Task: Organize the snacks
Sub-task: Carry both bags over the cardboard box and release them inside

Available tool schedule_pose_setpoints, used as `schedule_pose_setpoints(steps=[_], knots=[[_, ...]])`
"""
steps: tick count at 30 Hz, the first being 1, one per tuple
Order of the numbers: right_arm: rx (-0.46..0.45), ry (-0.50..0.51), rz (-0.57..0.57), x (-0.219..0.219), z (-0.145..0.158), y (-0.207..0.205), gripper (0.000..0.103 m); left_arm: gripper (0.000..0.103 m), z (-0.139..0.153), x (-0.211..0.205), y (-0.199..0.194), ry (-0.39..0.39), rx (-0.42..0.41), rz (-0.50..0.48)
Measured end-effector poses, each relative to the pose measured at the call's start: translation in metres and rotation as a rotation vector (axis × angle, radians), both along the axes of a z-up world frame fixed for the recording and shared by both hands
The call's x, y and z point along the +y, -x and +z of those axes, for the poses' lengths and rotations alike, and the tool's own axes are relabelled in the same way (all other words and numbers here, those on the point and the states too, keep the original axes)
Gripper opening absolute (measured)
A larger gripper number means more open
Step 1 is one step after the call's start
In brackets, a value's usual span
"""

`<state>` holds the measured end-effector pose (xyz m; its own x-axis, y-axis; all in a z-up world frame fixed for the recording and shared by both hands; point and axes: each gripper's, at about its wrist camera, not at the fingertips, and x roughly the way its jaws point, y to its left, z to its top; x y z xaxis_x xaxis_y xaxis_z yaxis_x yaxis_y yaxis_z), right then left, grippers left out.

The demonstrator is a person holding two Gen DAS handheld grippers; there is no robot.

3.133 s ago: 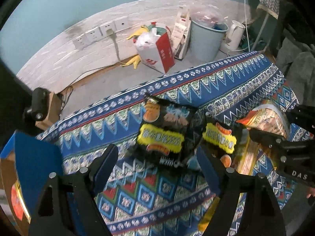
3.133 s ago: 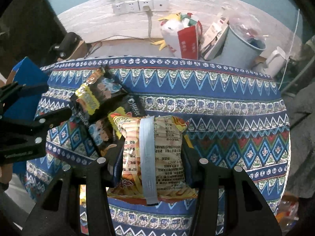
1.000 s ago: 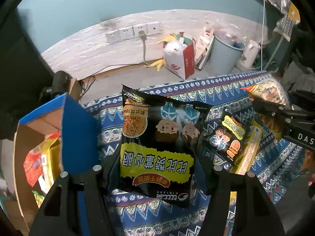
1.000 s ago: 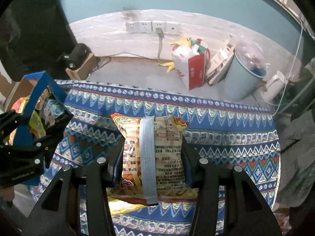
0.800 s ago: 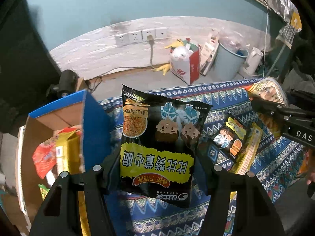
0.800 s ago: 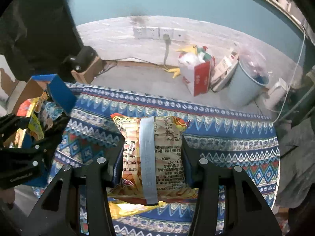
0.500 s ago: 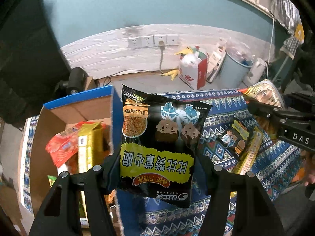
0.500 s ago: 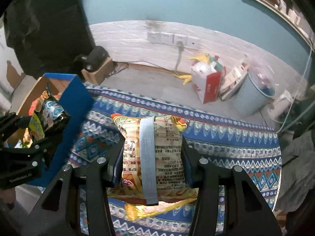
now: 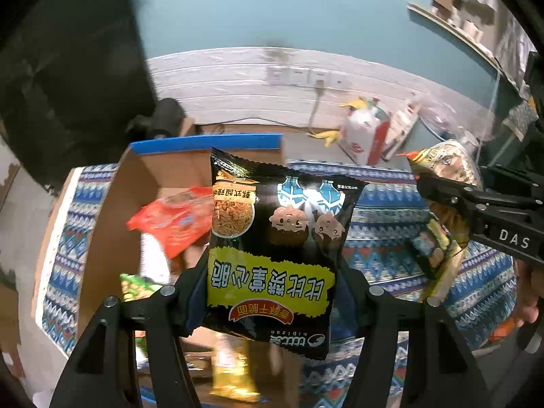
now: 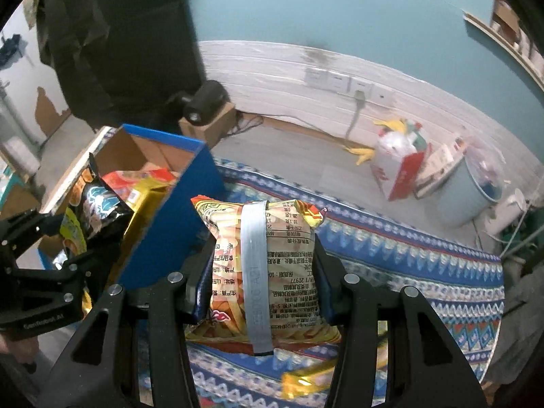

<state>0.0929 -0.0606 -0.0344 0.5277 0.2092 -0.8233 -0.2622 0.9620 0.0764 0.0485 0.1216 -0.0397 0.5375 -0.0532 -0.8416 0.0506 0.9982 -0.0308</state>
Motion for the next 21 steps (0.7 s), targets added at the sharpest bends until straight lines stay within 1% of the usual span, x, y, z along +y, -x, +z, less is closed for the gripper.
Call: schedule_pose_setpoints(steps=[12, 16, 18, 21], knots=[[0.008, -0.002, 0.108, 0.074, -0.001, -0.014, 0.048, 0.065, -0.008, 0.071, 0.011, 0.045, 0.030, 0.133], [0.020, 0.001, 0.144, 0.099, -0.006, -0.018, 0.048, 0.065, -0.015, 0.091, 0.014, 0.058, 0.056, 0.183], [0.026, -0.001, 0.160, 0.110, -0.007, -0.019, 0.048, 0.065, -0.019, 0.098, 0.016, 0.055, 0.064, 0.199], [0.040, -0.008, 0.189, 0.128, -0.011, -0.024, 0.048, 0.065, -0.024, 0.105, 0.018, 0.030, 0.072, 0.216]])
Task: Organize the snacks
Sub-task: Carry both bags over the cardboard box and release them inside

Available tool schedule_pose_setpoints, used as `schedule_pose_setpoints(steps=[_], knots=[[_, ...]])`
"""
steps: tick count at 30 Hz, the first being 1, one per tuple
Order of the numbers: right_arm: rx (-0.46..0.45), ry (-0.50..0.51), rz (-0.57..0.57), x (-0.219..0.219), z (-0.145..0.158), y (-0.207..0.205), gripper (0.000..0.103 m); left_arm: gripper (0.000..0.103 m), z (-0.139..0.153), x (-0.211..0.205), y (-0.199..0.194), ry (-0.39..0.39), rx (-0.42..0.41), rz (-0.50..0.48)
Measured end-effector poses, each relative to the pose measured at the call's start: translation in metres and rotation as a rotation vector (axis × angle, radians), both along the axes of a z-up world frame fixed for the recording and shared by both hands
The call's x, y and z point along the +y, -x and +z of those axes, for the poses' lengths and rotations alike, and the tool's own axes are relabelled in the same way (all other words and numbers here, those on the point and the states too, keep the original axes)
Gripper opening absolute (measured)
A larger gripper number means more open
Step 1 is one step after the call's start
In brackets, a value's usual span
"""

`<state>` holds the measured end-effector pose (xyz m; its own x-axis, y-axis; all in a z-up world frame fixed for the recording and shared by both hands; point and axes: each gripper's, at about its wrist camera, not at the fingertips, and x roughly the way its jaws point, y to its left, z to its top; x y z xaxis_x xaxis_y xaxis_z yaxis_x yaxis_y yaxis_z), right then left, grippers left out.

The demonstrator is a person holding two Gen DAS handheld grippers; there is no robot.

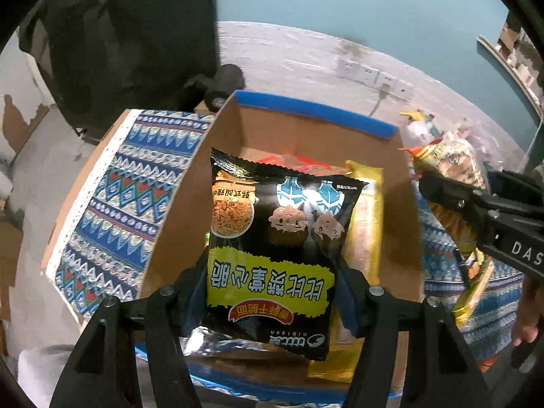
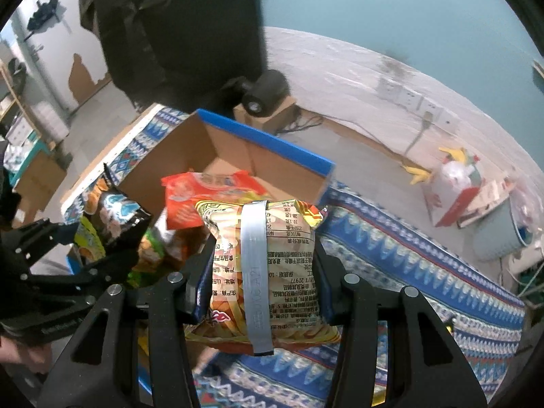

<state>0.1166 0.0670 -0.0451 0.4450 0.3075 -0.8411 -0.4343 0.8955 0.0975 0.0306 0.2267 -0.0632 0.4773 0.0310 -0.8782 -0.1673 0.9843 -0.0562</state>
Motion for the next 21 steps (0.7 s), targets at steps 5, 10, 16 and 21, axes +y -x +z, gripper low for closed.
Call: schedule_pose_setpoints(steps=[5, 10, 16, 21], knots=[[0.021, -0.008, 0.020, 0.020, -0.006, -0.007, 0.048, 0.065, 0.000, 0.012, 0.005, -0.031, 0.000, 0.029], [0.047, -0.019, 0.039, 0.037, -0.012, -0.010, 0.049, 0.071, 0.001, 0.024, 0.008, -0.038, 0.005, 0.068], [0.039, -0.017, 0.059, 0.049, -0.010, -0.007, 0.076, 0.071, 0.006, 0.027, 0.009, -0.036, -0.006, 0.085], [0.021, -0.005, 0.037, 0.040, -0.002, -0.005, 0.081, 0.071, 0.011, 0.013, 0.007, -0.050, -0.015, 0.053]])
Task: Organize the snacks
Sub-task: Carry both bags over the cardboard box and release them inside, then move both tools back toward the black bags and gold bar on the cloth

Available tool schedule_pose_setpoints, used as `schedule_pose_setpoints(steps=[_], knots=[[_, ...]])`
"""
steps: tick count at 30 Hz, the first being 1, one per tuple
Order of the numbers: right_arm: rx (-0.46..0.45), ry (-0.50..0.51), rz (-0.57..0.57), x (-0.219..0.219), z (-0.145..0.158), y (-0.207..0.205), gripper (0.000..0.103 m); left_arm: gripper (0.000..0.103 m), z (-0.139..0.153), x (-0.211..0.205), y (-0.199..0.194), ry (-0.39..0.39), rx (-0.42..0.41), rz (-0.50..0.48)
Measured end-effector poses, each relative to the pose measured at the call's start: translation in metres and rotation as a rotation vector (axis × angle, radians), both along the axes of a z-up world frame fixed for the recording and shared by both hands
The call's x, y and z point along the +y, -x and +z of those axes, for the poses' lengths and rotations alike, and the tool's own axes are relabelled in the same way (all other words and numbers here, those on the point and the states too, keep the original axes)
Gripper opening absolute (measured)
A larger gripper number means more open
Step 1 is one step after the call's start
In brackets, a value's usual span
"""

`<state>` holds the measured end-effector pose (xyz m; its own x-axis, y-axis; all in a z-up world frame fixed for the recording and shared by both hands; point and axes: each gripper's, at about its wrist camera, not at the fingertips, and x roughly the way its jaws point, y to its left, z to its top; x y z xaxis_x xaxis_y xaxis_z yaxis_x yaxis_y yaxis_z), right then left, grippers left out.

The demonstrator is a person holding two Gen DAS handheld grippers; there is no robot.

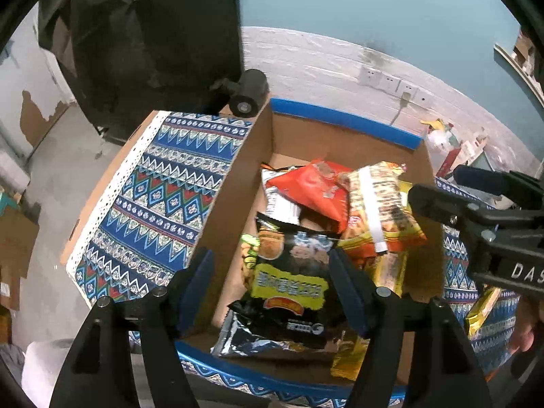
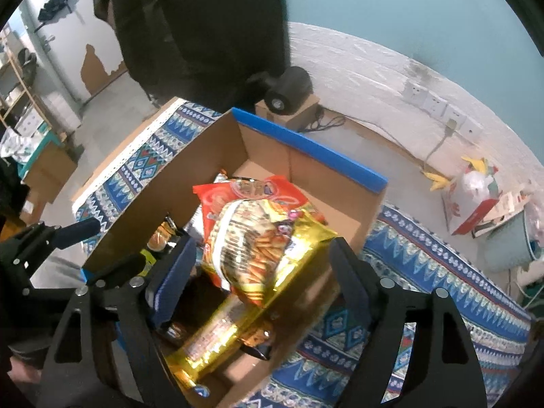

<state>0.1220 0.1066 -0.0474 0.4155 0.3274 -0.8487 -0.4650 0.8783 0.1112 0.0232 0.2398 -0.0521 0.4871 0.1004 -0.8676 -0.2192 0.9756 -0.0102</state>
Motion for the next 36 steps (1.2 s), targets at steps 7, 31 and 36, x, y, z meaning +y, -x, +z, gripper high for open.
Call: schedule_pose_setpoints(steps=[7, 31, 36], knots=[[0.003, 0.006, -0.098, -0.034, 0.006, 0.003, 0.081, 0.071, 0.007, -0.022, -0.002, -0.003, -0.015, -0.050], [0.082, 0.076, -0.327, -0.174, -0.014, 0.031, 0.081, 0.075, 0.011, -0.135, -0.014, -0.045, -0.024, -0.276], [0.088, 0.066, -0.360, -0.201, -0.018, 0.038, 0.081, 0.080, 0.004, -0.163, -0.018, -0.059, -0.016, -0.322]])
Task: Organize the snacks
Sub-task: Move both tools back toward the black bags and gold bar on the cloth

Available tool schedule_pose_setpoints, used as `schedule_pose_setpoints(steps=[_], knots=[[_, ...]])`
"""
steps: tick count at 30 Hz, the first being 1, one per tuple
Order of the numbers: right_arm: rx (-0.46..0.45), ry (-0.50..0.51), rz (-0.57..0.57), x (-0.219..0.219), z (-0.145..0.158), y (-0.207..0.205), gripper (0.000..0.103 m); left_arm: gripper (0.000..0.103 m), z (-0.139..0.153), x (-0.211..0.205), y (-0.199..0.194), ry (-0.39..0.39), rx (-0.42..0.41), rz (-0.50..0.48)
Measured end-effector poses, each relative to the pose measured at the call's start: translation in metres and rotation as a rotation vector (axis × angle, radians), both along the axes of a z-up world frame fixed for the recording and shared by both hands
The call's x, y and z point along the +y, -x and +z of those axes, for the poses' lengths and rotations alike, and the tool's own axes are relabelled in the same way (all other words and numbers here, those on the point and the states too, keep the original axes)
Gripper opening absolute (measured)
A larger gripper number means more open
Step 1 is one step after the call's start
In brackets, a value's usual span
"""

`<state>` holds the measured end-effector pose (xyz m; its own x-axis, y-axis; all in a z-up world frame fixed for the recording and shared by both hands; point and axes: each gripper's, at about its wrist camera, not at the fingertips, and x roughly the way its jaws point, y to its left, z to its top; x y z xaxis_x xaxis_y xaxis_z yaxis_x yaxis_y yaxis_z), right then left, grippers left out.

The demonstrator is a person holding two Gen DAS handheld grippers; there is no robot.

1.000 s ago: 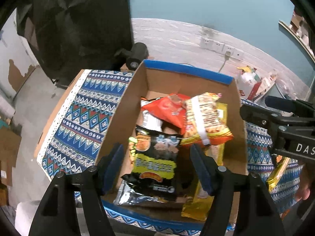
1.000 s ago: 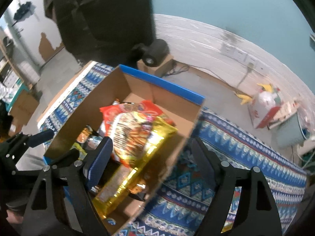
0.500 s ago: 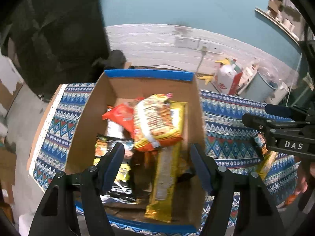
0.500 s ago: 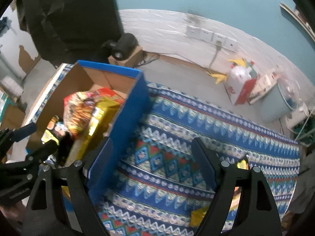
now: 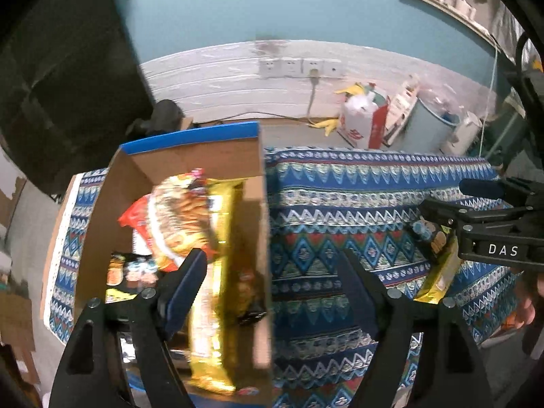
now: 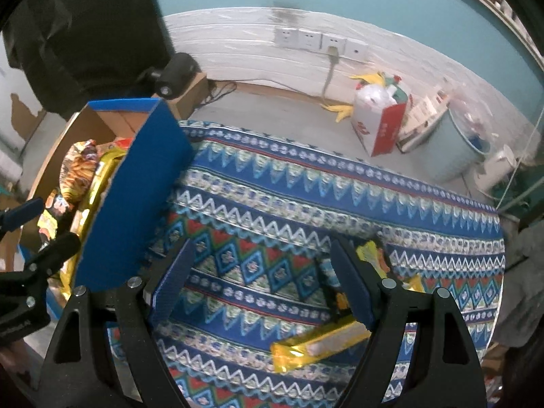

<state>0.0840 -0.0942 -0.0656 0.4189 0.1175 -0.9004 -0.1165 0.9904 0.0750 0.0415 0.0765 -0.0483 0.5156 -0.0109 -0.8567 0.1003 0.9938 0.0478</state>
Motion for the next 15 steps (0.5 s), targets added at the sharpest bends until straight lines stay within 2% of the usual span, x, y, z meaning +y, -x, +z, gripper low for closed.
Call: schedule_pose_setpoints(steps=[5, 15], knots=[[0.028, 0.010, -0.035, -0.021, -0.014, 0.006, 0.081, 0.080, -0.013, -0.031, -0.005, -0.009, 0.033, -0.057], [0.153, 0.026, -0.127, -0.064, -0.064, 0.021, 0.081, 0.080, -0.044, -0.081, -0.007, -0.046, 0.076, -0.146]])
